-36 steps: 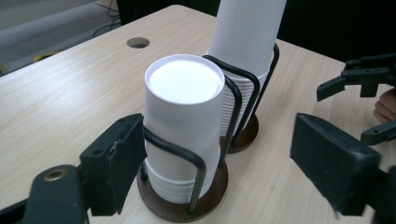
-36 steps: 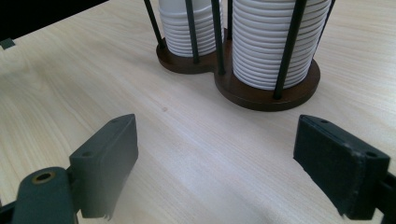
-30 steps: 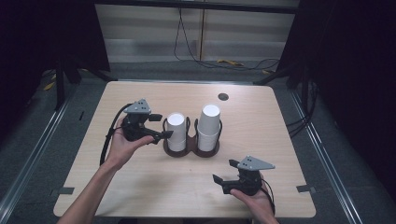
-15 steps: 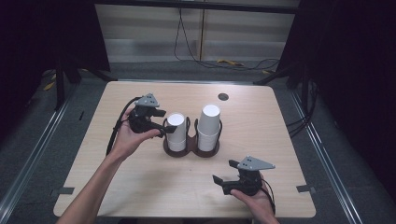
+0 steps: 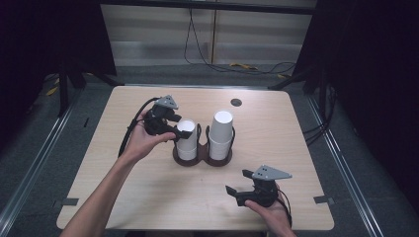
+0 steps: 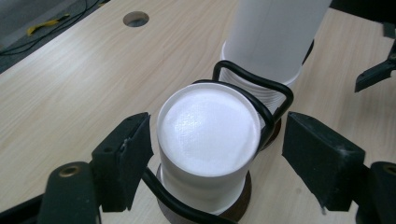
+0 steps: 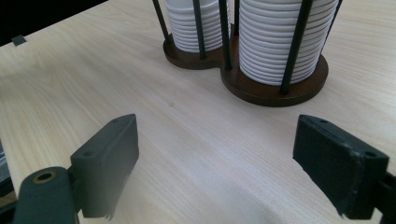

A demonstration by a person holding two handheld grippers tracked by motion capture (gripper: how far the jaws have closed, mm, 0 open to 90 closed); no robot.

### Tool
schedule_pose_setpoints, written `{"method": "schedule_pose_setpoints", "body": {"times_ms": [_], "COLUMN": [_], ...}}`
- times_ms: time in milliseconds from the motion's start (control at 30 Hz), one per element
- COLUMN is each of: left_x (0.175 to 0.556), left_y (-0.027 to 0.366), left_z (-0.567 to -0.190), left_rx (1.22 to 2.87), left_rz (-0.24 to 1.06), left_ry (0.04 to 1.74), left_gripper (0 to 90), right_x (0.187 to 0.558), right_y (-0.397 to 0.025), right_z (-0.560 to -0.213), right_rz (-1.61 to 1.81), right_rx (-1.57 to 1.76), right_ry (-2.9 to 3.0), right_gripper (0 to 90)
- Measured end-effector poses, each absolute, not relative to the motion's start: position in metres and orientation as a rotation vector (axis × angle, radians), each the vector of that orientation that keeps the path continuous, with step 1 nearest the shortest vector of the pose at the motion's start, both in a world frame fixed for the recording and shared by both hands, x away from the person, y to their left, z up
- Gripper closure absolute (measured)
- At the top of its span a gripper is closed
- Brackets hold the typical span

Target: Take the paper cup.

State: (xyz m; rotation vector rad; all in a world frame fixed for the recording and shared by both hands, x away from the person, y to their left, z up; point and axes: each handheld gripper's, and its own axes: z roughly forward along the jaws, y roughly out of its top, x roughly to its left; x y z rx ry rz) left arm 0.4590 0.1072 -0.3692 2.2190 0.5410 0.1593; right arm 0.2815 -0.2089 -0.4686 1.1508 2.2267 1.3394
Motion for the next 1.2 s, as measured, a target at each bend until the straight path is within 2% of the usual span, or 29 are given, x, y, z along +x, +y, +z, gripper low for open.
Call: {"method": "schedule_pose_setpoints", "body": {"times_ms": [167,567,1200], "left_x": [0.460,0.464,0.470], "left_y": [0.103,0.093,0.080], "left_z": [-0.368,-0.368,-0.373], "left_rx": [2.238,2.358,2.466], "left_rz": [0.157,0.189,0.178], "left_ry": [0.565,0.514,0.503], "left_gripper": [21.7,32.0,29.1], "right_x": [0.282,0.283,0.282], "right_y": [-0.209,-0.210,-0.209], "right_z": [-0.469,-0.470,-0.471], "right_rz": [1.338,1.332,1.324], "right_rx": [1.154,1.161,1.164], "right_ry": [2.236,2.235,2.245], "right_gripper": [15.1,15.6,15.6]}}
